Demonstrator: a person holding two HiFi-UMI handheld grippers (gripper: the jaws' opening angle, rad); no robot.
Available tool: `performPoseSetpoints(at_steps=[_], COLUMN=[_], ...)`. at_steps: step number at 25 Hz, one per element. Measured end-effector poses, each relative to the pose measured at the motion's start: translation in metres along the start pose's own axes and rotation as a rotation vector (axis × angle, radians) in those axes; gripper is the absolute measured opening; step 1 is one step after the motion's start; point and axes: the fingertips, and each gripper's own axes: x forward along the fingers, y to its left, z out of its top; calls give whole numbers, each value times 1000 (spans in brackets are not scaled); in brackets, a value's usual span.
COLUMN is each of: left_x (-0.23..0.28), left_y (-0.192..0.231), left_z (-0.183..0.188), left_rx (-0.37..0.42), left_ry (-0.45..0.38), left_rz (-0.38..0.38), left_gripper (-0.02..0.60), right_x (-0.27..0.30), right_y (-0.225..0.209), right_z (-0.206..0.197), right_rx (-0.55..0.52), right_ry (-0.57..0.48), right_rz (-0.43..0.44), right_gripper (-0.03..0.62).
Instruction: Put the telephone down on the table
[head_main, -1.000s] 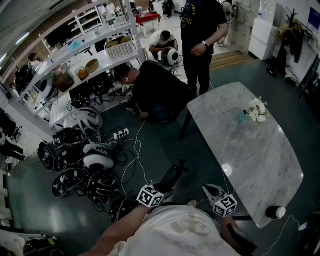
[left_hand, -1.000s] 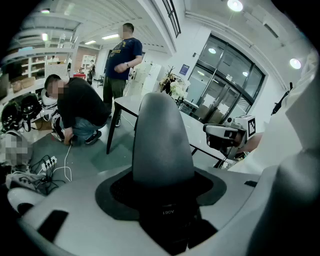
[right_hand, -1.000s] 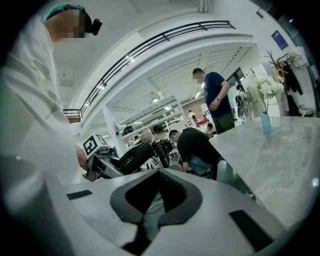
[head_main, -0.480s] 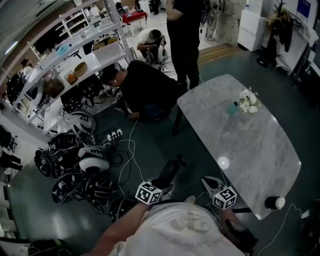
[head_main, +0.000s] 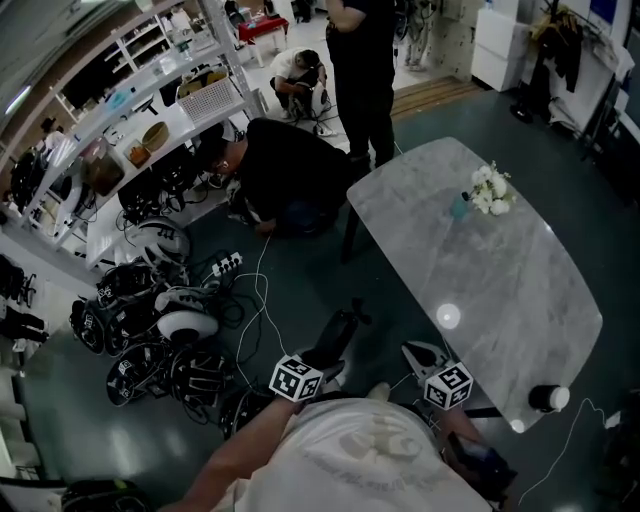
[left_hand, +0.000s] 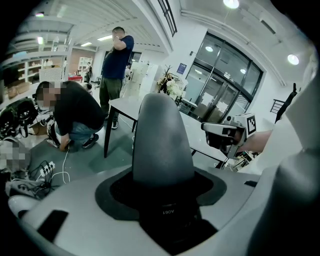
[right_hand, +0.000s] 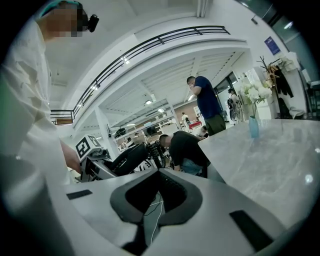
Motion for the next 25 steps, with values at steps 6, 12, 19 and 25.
performPoseSetpoints(at_steps=[6,12,19,25], left_x=[4,8,9,11], left_y=[-9,-9,-11,-14], left_z=[3,5,12,14], left_rx=[2,-1,12,16], left_ry=[-5,-6,-11,-8], left_rz=[1,10,29,33], left_gripper=[278,278,279,278], right_x=[-7,-9,-11,-15], right_y=[-4,-6,-12,-16], right_z=[-5,-4,-3,-5], right_rx=[15,18,18,24], right_ry=[-2,-11,-16,-20], right_rz=[-1,6,0,-3], right_gripper=[15,15,15,15])
